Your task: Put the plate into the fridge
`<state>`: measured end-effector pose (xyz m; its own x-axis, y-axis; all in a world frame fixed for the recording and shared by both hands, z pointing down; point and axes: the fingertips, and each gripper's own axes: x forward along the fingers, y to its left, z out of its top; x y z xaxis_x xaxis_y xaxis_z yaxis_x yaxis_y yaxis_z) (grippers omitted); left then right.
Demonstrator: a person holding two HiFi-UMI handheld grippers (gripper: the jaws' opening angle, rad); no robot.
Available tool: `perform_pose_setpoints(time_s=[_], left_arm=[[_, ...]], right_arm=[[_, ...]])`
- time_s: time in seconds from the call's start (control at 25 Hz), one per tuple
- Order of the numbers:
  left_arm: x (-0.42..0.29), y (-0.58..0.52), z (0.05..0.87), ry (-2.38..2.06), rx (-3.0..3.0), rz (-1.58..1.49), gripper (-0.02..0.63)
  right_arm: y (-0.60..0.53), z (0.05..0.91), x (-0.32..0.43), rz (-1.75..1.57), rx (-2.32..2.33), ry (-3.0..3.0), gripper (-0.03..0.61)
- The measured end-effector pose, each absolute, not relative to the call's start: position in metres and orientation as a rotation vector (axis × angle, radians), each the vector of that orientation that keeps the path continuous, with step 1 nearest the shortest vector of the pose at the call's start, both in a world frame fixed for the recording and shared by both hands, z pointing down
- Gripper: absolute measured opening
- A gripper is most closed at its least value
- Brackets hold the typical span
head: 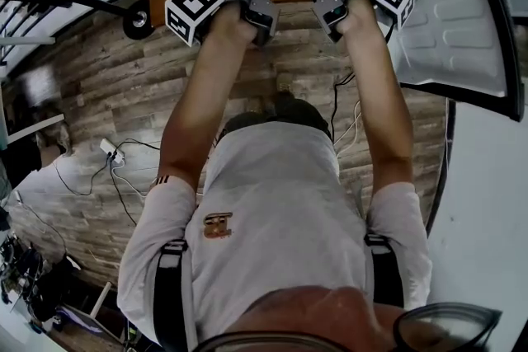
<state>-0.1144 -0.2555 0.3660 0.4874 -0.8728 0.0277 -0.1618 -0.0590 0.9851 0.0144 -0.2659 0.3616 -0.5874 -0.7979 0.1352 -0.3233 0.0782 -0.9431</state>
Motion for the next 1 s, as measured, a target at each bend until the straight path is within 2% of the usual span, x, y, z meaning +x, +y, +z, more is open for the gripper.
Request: perform_pose_setpoints(time_s=[0.36, 0.52, 1.0], left_arm=[[-0.087, -0.32, 0.37, -0.995, 1.493, -0.788, 0.028], [-0.084, -0.33, 0.354, -1.026, 1.46, -0.808, 0.028], [-0.077, -0.336, 0.378, -1.152, 1.43, -0.868, 0.029]], right_arm=[[-0.337, 0.363, 0.04, -1.564, -1.064, 1.978, 0.038], [-0.349, 0.344, 0.043, -1.578, -1.065, 1.998, 0.038], [-0.362, 0.371, 0.049, -1.622, -1.005, 2.019, 0.038]])
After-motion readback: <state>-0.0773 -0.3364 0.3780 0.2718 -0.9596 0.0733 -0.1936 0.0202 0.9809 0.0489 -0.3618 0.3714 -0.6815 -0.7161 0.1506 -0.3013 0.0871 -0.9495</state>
